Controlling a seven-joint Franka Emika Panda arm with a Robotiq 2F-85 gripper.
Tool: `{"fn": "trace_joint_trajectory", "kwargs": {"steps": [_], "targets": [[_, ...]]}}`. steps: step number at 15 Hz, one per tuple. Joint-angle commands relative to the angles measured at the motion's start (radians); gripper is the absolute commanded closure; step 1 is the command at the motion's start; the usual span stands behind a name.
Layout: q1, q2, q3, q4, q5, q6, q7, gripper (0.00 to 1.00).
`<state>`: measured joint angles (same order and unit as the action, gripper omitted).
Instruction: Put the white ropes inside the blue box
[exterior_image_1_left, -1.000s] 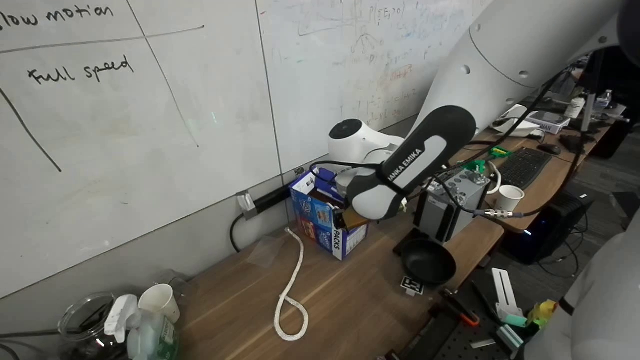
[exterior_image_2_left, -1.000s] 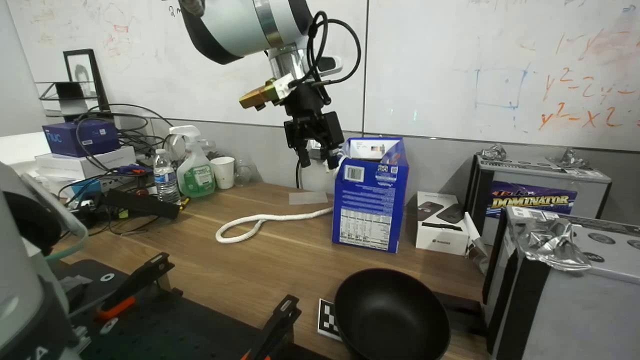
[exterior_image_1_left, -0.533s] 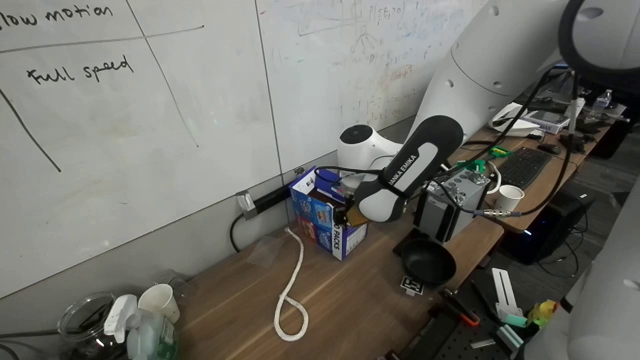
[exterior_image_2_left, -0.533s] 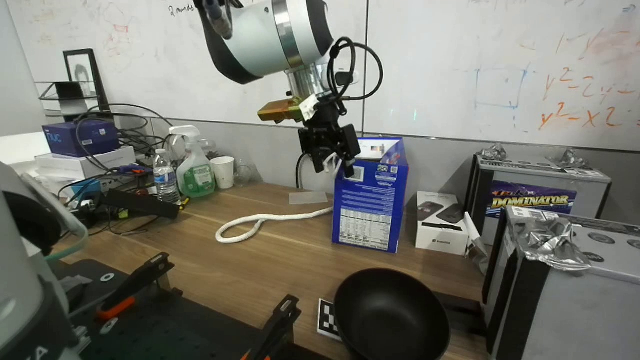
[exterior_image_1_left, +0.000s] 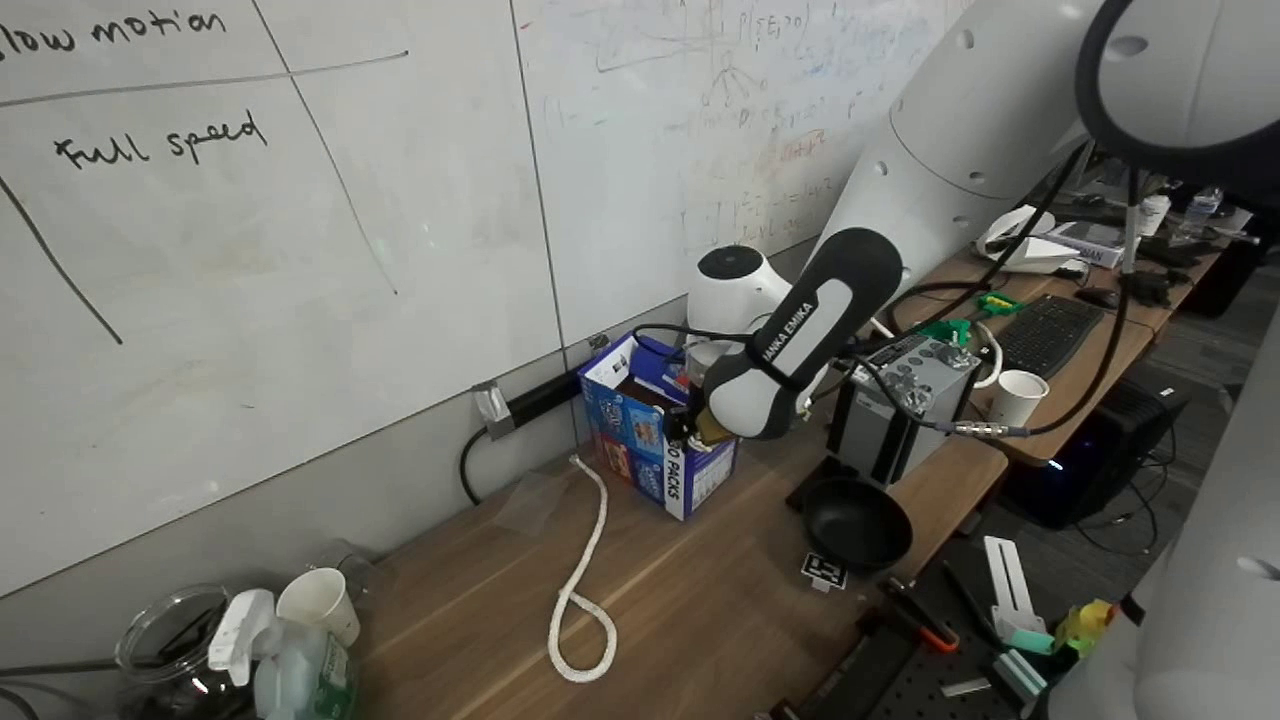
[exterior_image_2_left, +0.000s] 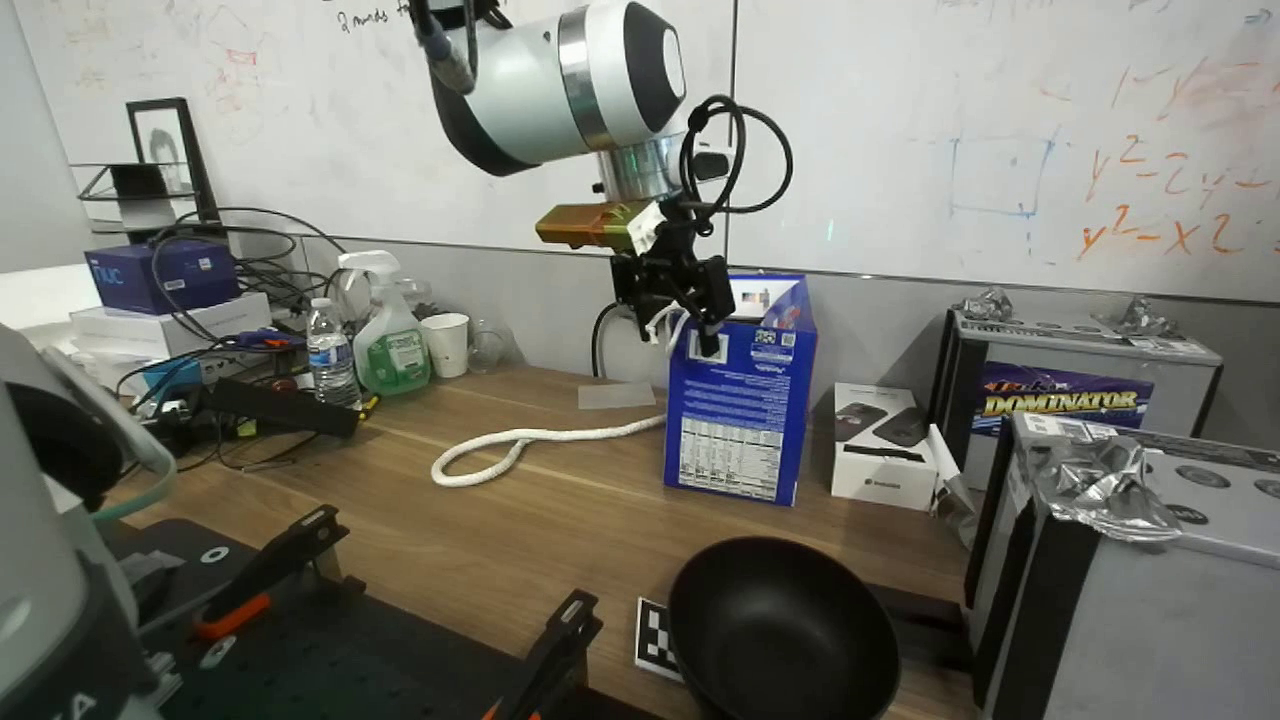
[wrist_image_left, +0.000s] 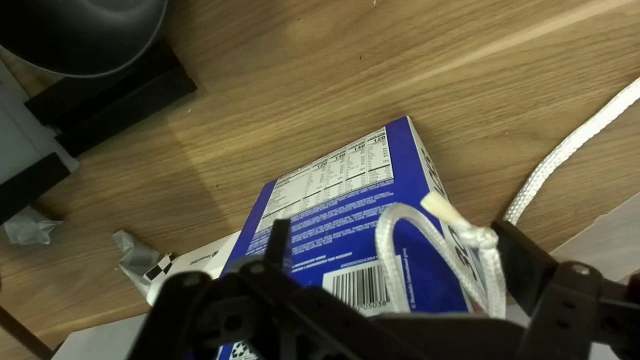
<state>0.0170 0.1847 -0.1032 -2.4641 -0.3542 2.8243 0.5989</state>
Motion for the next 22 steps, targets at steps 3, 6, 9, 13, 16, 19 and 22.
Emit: {"fn": "trace_joint_trajectory", "kwargs": {"steps": [3,6,9,13,16,19,22], "targets": [[-0.008,0.029,0.012,0.024,0.180,0.046,-0.191,0.00],[-0.019,0.034,0.033,0.029,0.274,0.048,-0.282,0.00],[-0.026,0.035,0.052,0.036,0.351,0.041,-0.354,0.00],[-0.046,0.032,0.090,0.042,0.461,0.038,-0.444,0.34],[-0.080,0.027,0.134,0.049,0.576,0.038,-0.525,0.58],[-0.095,0.019,0.152,0.064,0.648,0.041,-0.560,0.80],[-0.095,-0.003,0.146,0.082,0.664,0.038,-0.557,1.00]]}}
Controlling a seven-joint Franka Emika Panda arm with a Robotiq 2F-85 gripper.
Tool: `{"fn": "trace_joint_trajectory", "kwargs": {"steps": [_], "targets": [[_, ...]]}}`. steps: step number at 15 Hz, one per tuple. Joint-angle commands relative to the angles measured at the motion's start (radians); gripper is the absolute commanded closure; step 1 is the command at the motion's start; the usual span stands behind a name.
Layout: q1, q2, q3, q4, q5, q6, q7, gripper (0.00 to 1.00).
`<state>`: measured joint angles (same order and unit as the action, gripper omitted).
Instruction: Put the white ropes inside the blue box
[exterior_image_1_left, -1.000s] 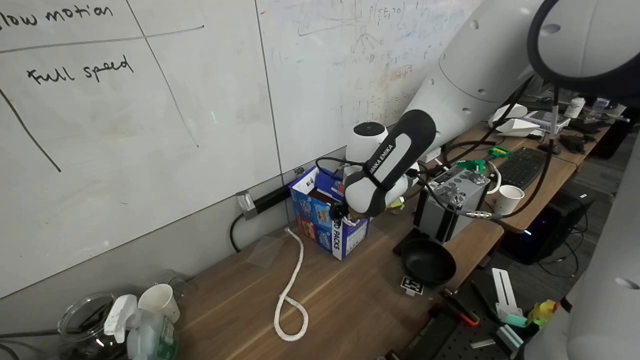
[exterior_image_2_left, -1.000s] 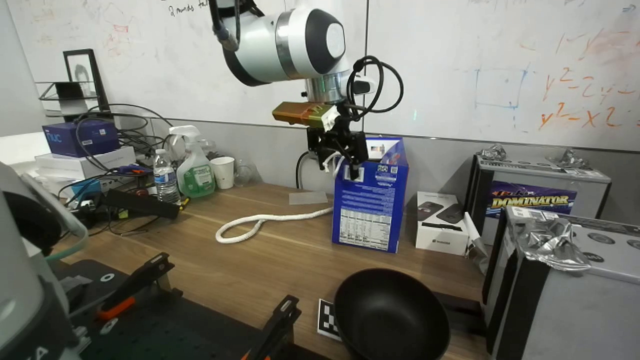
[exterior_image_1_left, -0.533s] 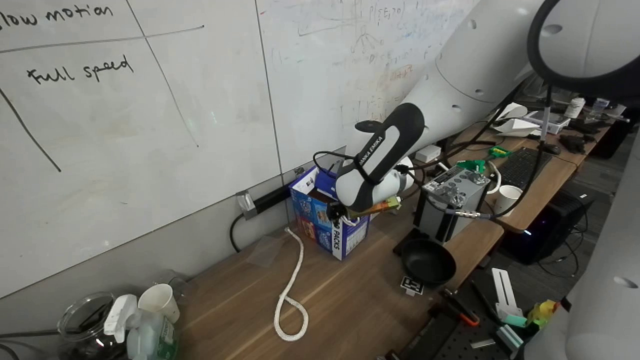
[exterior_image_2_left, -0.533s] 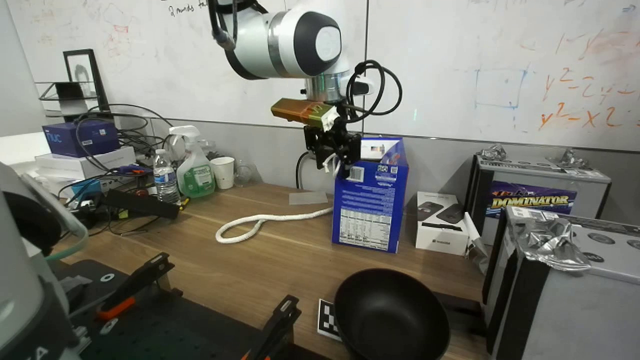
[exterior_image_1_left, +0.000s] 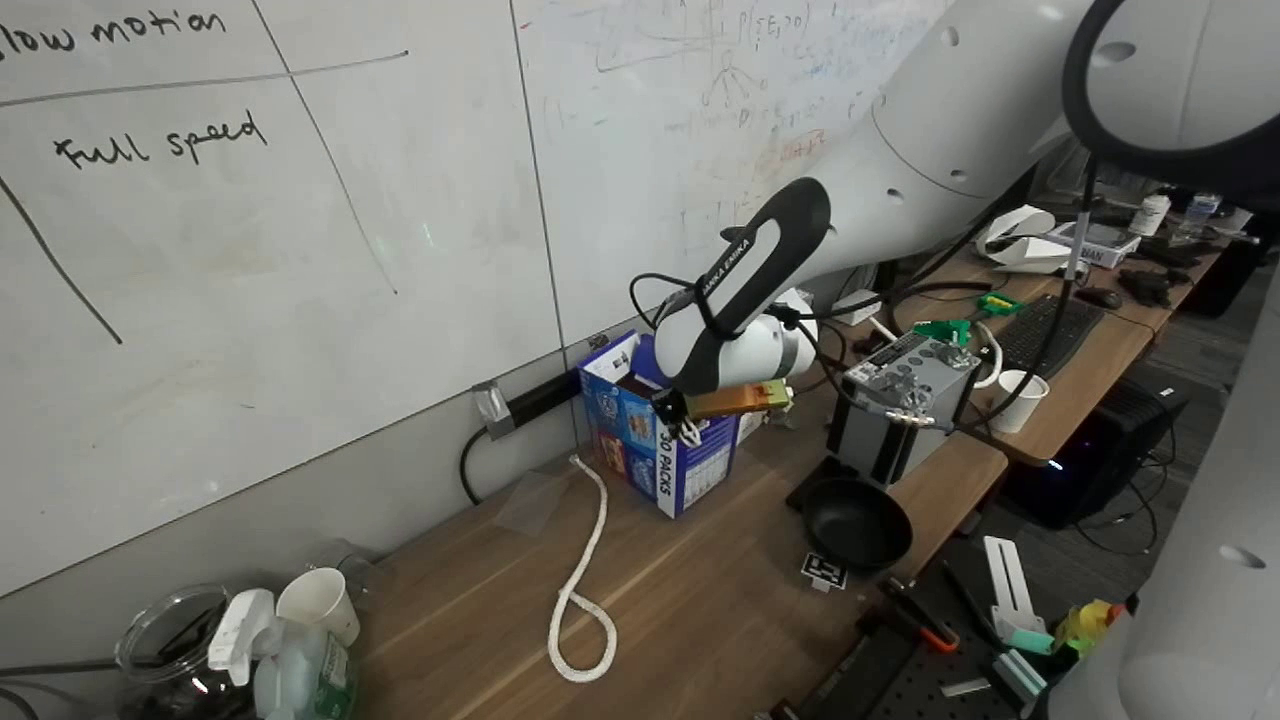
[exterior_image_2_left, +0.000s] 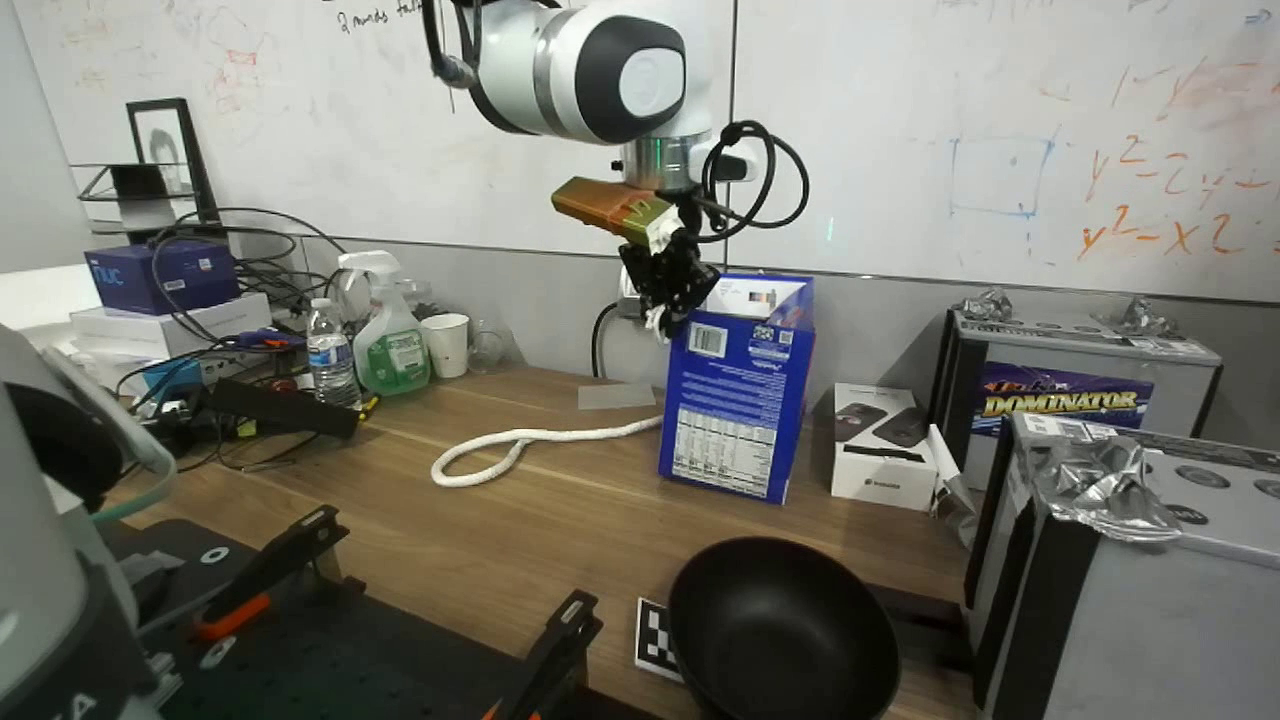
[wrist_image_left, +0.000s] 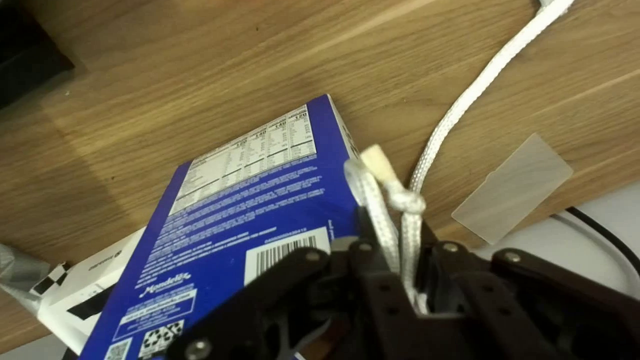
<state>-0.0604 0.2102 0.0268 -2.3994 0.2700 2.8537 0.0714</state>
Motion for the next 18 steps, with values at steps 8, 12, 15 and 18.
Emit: {"fn": "trace_joint_trajectory", "kwargs": {"steps": [8,12,15,18], "targets": [[-0.008,-0.077,-0.006,0.079,0.031,-0.004,-0.002,0.99],[-0.009,-0.037,-0.041,0.138,-0.006,-0.004,0.029,0.99],[-0.015,0.024,-0.068,0.192,-0.022,-0.011,0.037,0.99],[-0.018,0.081,-0.085,0.239,-0.031,-0.022,0.042,0.99]]}}
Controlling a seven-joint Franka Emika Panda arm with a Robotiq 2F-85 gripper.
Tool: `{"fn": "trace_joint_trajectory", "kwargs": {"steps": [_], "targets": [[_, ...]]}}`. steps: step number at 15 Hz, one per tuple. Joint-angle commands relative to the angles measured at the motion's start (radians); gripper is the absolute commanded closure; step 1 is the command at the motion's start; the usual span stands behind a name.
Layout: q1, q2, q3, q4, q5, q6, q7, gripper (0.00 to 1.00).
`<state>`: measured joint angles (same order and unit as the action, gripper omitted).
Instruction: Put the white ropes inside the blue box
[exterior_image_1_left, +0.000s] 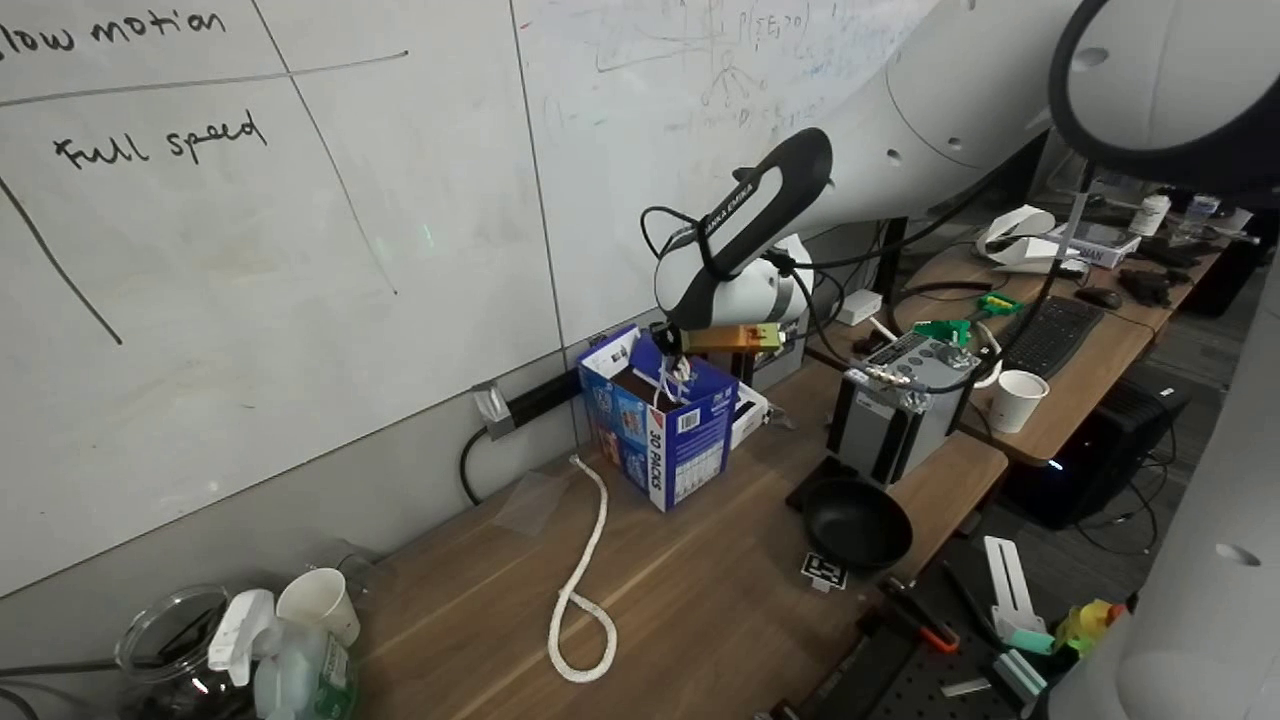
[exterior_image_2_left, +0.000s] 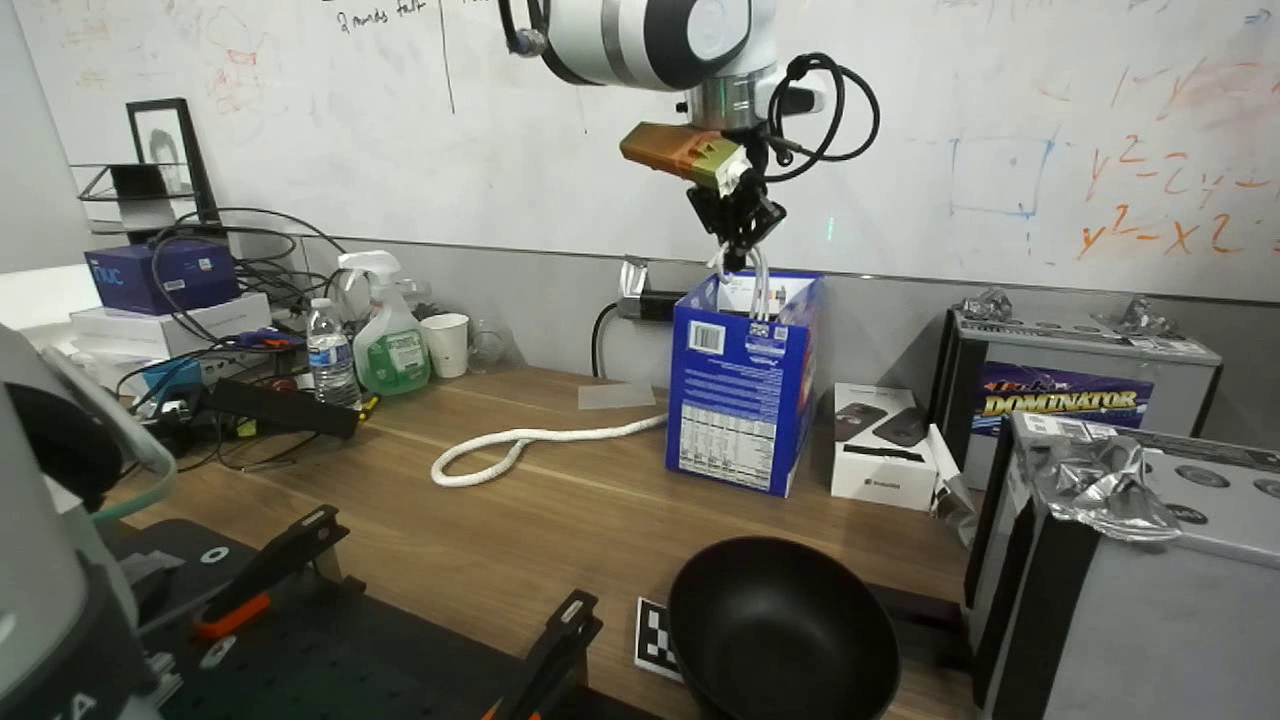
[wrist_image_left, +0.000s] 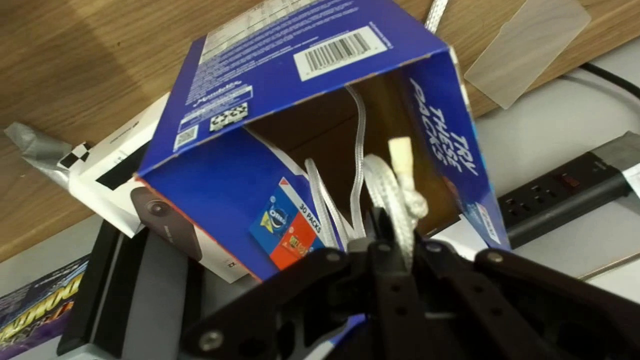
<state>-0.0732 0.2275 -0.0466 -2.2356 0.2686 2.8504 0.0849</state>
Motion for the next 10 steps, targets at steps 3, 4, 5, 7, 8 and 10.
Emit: {"fn": "trace_joint_trajectory", "kwargs": {"steps": [3,4,5,7,8,10], "targets": [[0.000,0.106,-0.027,0.116,-0.052,-0.049,0.045,0.69],[0.002,0.116,-0.031,0.122,-0.060,-0.053,0.051,0.64],[0.003,0.125,-0.034,0.130,-0.066,-0.059,0.057,0.56],[0.002,0.132,-0.038,0.138,-0.073,-0.072,0.065,0.41],[0.004,0.130,-0.040,0.136,-0.078,-0.076,0.070,0.32],[0.017,0.109,-0.049,0.118,-0.095,-0.097,0.094,0.17]]}}
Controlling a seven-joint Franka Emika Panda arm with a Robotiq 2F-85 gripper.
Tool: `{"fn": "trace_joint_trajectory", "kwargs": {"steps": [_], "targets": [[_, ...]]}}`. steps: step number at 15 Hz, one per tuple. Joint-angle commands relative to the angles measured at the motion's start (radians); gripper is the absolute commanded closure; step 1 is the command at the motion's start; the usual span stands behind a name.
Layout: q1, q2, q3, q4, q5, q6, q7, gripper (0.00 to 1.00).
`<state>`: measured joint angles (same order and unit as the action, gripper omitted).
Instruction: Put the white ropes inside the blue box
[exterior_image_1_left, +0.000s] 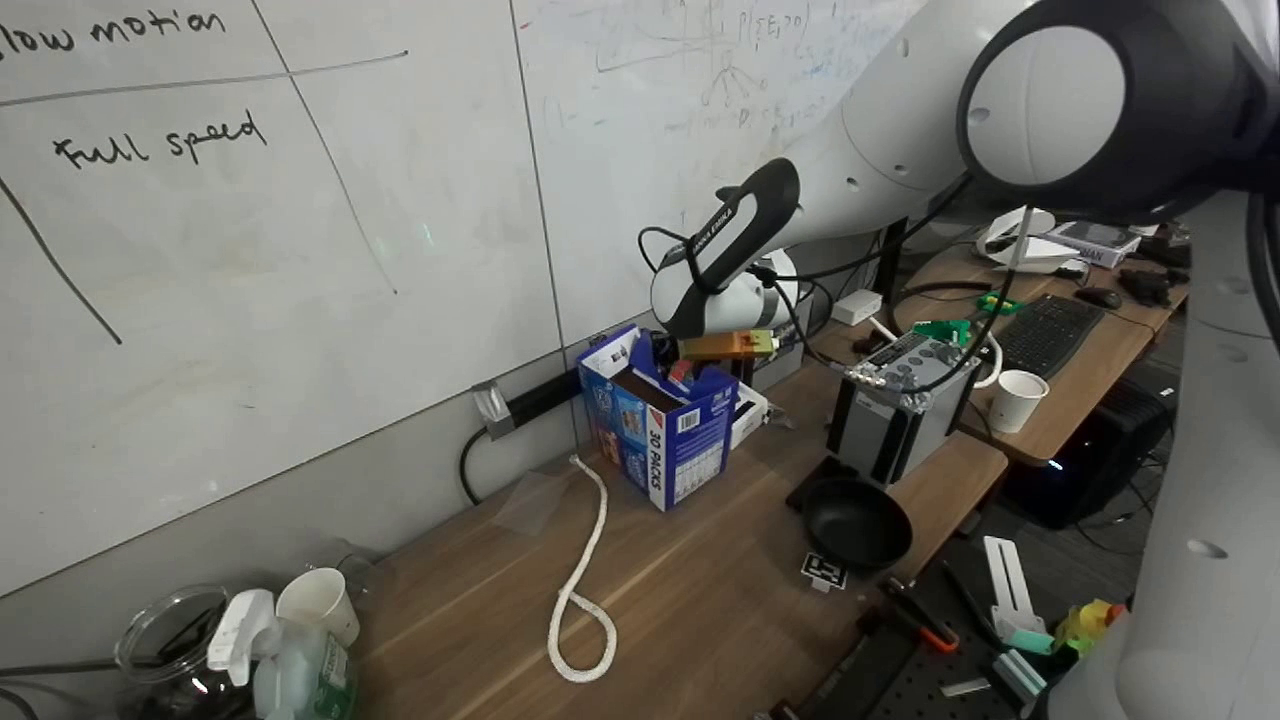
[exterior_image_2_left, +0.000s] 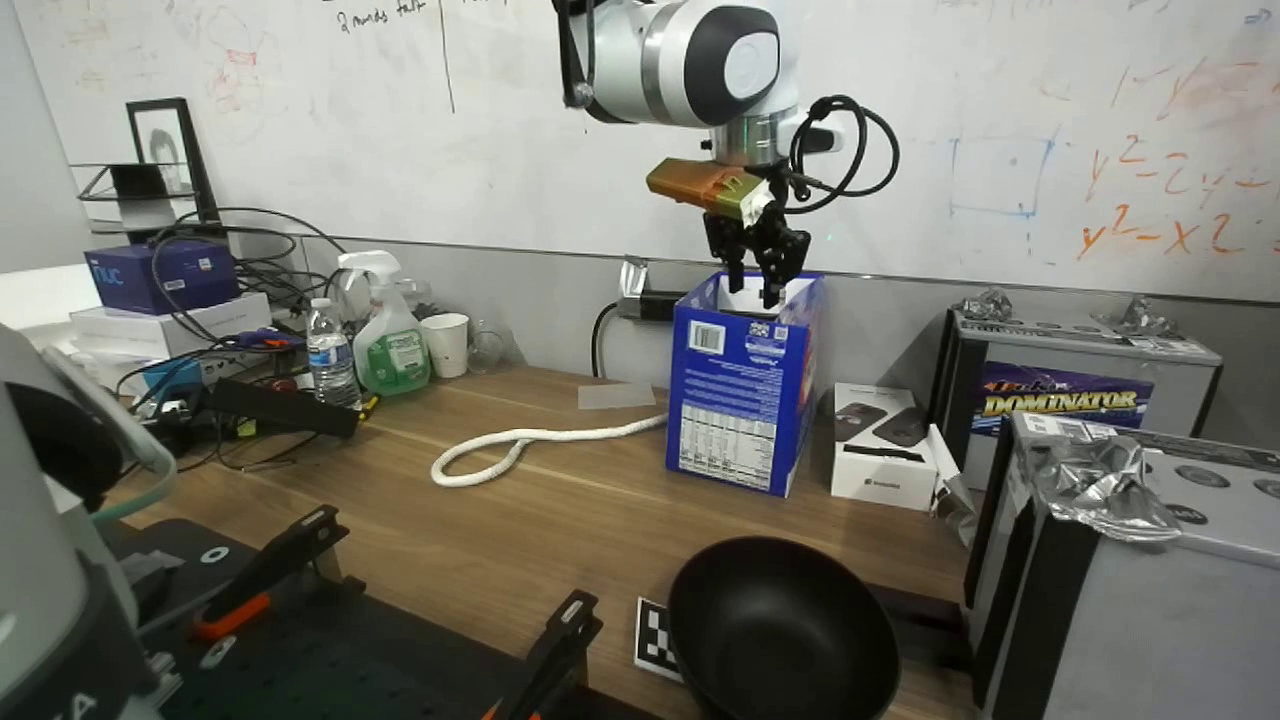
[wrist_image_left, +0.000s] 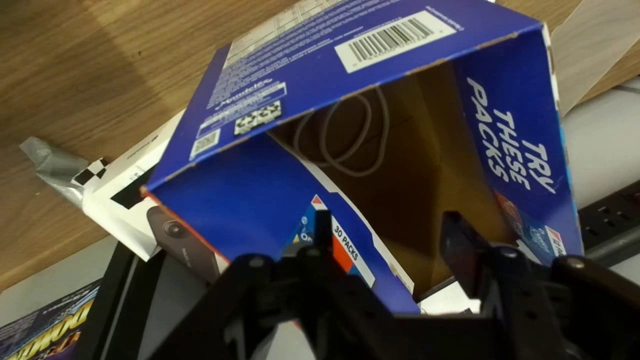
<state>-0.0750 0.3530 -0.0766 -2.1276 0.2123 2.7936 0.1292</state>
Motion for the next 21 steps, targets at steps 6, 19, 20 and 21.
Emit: {"fn": "trace_joint_trajectory", "kwargs": {"steps": [6,19,20,21], "targets": [[0.120,-0.162,-0.033,-0.140,-0.166,-0.047,0.177,0.00],[0.280,-0.134,0.142,-0.232,-0.217,-0.086,0.347,0.00],[0.293,-0.109,0.139,-0.225,-0.231,-0.082,0.366,0.00],[0.306,-0.080,0.132,-0.214,-0.244,-0.077,0.386,0.00]]}}
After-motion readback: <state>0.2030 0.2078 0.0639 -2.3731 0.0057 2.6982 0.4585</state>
